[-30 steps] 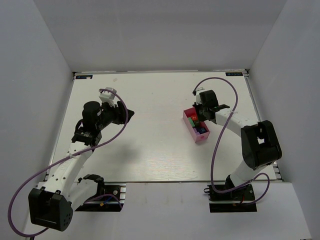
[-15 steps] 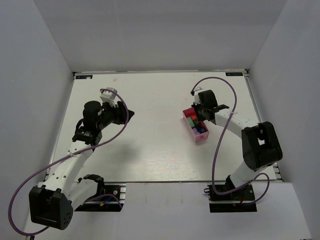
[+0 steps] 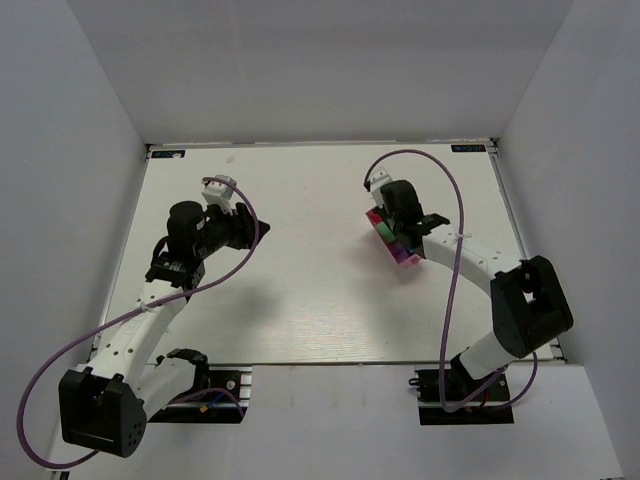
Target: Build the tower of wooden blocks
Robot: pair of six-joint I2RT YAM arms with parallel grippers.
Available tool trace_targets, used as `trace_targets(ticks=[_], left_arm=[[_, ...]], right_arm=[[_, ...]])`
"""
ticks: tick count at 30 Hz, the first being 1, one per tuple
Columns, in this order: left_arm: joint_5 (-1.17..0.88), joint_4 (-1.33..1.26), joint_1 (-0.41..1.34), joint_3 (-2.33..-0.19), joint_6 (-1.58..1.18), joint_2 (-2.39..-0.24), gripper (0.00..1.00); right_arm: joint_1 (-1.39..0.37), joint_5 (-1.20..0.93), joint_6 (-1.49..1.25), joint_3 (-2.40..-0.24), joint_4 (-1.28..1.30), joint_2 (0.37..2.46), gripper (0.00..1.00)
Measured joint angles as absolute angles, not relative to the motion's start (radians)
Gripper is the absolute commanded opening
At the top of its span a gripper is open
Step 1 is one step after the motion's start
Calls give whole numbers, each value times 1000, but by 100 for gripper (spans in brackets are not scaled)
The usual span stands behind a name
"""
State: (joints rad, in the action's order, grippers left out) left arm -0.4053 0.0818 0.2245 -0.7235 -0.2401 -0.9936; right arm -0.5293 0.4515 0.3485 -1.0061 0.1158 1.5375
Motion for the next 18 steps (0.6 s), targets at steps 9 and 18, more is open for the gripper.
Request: trace_targets(ticks=[9, 18], left_arm=[[-399, 83, 224, -723, -237, -994, 59], [-361, 98, 224, -735, -236, -989, 59]], right_arm=[[-628, 685, 567, -967, -149, 1585, 0], [-691, 845, 867, -857, -511, 1737, 0]])
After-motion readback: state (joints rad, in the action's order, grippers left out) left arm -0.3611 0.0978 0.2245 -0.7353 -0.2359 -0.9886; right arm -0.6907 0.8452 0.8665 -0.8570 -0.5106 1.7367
